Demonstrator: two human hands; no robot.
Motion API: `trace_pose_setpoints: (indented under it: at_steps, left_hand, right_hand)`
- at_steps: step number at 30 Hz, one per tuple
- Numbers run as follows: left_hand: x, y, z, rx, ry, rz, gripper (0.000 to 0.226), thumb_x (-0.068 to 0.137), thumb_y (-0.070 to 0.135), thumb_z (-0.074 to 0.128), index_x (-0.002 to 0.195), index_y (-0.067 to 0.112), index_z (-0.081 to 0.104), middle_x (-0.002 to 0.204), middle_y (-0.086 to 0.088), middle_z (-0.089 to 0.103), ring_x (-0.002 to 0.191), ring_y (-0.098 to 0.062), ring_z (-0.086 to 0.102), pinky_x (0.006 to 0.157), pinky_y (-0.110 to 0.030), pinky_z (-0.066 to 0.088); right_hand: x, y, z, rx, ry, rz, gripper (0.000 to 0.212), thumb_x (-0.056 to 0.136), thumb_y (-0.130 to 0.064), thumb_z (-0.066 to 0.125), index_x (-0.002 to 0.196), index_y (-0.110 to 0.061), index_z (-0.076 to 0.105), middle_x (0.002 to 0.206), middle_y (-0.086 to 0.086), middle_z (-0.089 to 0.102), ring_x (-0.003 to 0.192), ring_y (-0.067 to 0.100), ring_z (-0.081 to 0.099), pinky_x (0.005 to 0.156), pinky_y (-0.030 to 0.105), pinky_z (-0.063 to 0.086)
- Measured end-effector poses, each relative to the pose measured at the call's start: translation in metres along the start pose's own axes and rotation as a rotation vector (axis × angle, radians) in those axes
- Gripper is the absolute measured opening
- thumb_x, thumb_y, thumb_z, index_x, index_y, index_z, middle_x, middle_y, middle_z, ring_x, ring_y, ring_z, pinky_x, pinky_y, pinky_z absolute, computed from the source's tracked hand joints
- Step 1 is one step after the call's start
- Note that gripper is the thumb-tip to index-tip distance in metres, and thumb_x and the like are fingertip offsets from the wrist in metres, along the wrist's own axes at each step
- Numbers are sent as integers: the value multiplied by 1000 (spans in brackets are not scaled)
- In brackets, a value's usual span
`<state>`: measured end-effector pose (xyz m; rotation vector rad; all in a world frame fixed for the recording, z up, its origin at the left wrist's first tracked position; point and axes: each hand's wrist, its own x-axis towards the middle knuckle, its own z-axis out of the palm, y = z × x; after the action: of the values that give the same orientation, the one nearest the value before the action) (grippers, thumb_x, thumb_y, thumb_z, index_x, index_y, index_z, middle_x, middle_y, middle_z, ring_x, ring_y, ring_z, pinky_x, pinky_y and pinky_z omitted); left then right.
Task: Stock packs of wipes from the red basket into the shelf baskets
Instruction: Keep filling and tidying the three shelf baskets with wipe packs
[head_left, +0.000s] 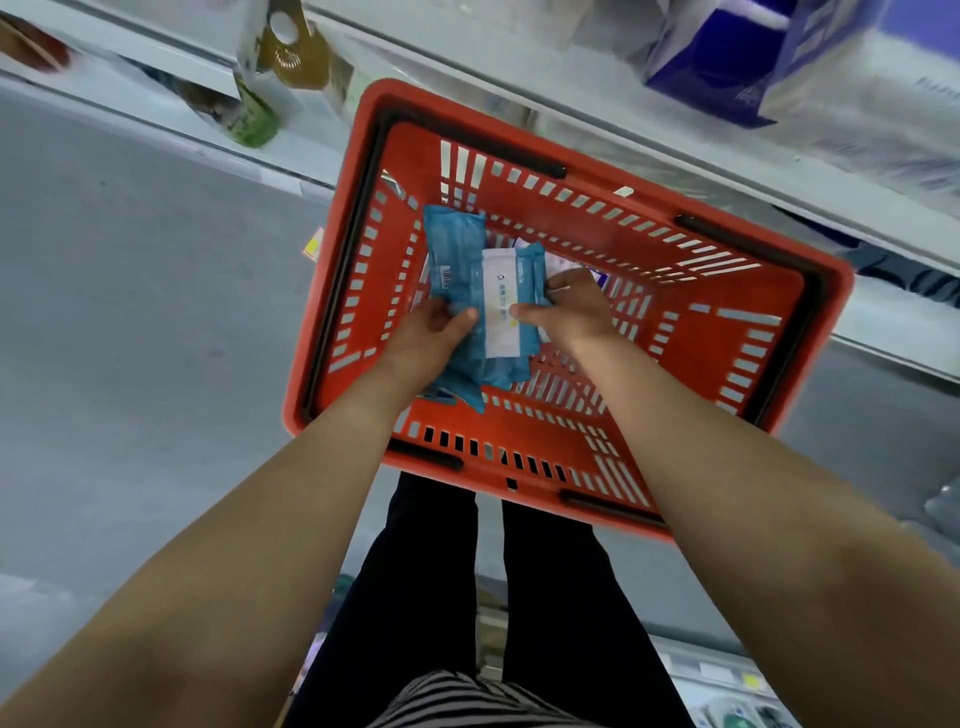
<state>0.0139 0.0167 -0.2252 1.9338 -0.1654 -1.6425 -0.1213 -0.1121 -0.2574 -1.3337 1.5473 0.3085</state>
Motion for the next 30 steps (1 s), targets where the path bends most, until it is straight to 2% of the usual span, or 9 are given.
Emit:
trace_pose_setpoints:
  at_steps: [3,6,8,11,14,19,23,25,30]
  left_hand:
    - [0,-3,6,-134,10,-62,61,91,47,66,139,13,52,130,-2,64,113,-19,64,99,-43,52]
    - [3,-6,7,-242,13,-101,40,93,30,69,127,12,61,121,-8,70,104,-24,70,96,-47,55]
    - [6,-8,6,-273,108,-113,26,95,19,66,120,13,63,117,-9,71,103,-26,69,94,-47,55]
    - [11,-13,-3,-310,305,-141,23,98,17,61,120,12,63,110,-7,69,104,-29,68,91,-46,55]
    - [13,-18,-8,-254,333,-145,25,99,17,58,123,11,63,111,-6,68,107,-28,67,95,-45,54]
    - [15,-18,-5,-220,343,-127,26,100,18,57,124,10,63,113,-6,67,106,-27,65,96,-43,53]
    - [17,-20,-6,-182,358,-128,26,100,19,57,123,10,63,117,-8,68,108,-29,66,98,-47,52]
    - [17,-20,-6,-172,365,-137,26,100,19,57,124,10,63,115,-7,68,107,-28,65,98,-47,52]
    - [13,-19,-7,-203,364,-146,29,99,19,58,126,10,61,117,-7,67,109,-29,65,97,-46,53]
  right_hand:
    - [-15,14,-4,244,-168,36,55,72,-20,88,117,-11,59,113,2,70,95,13,68,74,22,54]
    - [-25,24,5,234,-303,26,55,77,-28,84,124,-15,60,118,0,69,103,15,67,91,33,55]
    - [-24,32,16,280,-241,41,51,82,-38,79,124,-17,61,120,-2,67,109,16,65,98,39,53]
    - [-20,38,29,316,-119,81,55,85,-44,75,129,-17,57,128,-1,63,115,18,60,102,41,50]
    - [-16,37,39,304,-103,92,56,84,-41,77,127,-16,53,124,-2,63,110,16,61,98,36,51]
    - [-11,30,48,318,-122,70,36,83,-36,79,112,-15,71,105,0,75,83,9,69,61,15,49]
    - [-9,19,60,276,-114,60,44,78,-50,78,111,-20,71,100,-6,73,88,12,68,71,24,51]
    - [-7,11,60,267,-132,62,38,84,-43,75,113,-19,70,99,-6,70,86,11,64,72,23,49]
    - [-10,10,41,420,-116,155,30,87,-31,75,113,-17,70,107,-1,72,91,15,67,92,34,55]
